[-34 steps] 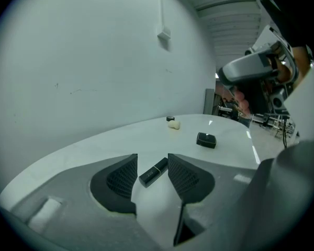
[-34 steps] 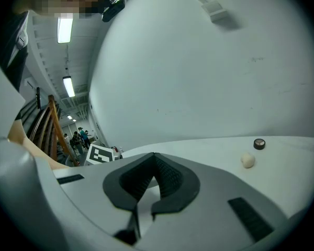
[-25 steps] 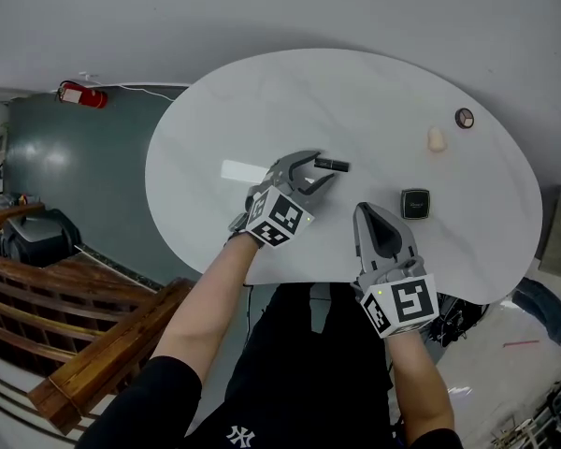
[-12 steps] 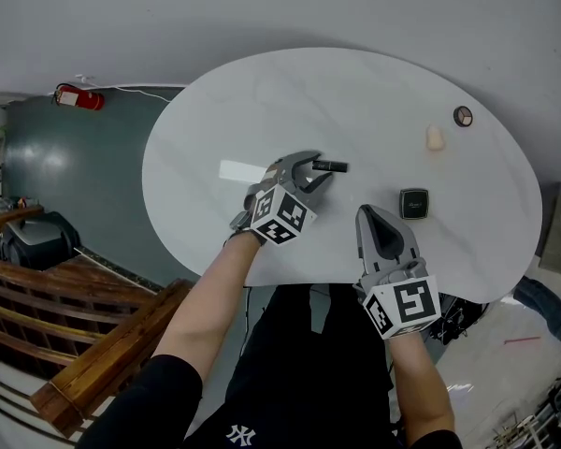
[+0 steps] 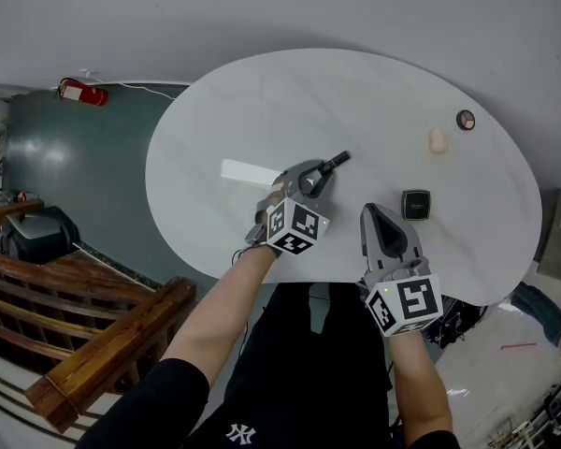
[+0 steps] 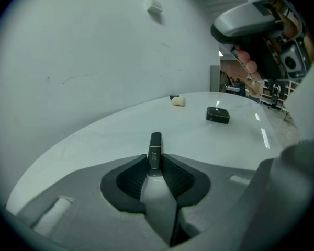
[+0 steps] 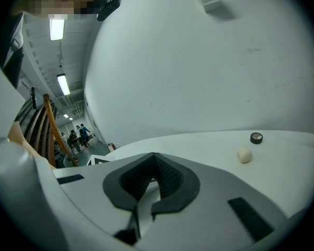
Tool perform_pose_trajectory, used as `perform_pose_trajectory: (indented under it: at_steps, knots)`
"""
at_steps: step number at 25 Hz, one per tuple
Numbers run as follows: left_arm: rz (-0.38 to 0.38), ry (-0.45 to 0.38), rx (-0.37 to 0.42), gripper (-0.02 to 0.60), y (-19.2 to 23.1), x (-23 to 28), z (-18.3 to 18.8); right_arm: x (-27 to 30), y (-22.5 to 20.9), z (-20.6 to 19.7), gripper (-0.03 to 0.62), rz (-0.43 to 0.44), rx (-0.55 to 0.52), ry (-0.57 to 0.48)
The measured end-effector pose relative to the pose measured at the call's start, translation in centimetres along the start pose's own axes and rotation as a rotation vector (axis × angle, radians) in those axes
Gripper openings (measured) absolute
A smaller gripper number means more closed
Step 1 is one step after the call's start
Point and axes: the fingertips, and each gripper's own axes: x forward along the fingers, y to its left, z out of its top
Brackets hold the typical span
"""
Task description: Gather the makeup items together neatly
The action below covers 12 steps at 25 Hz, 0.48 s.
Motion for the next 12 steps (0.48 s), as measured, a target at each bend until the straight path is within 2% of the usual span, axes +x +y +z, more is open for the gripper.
perform_pose_trajectory:
  at_steps: [7, 12]
  knots:
    - [0.244, -0.024, -0.170, 0.097, 2.0, -3.5, -1.1, -0.3, 0.7, -0.2, 0.012, 0.005, 0.008, 0.001]
    - [0.380, -0.008, -0.304, 0.097, 2.6, -6.4, -3.1, -0.2, 2.1, -0.3, 0.012, 0.028, -0.001, 0.003]
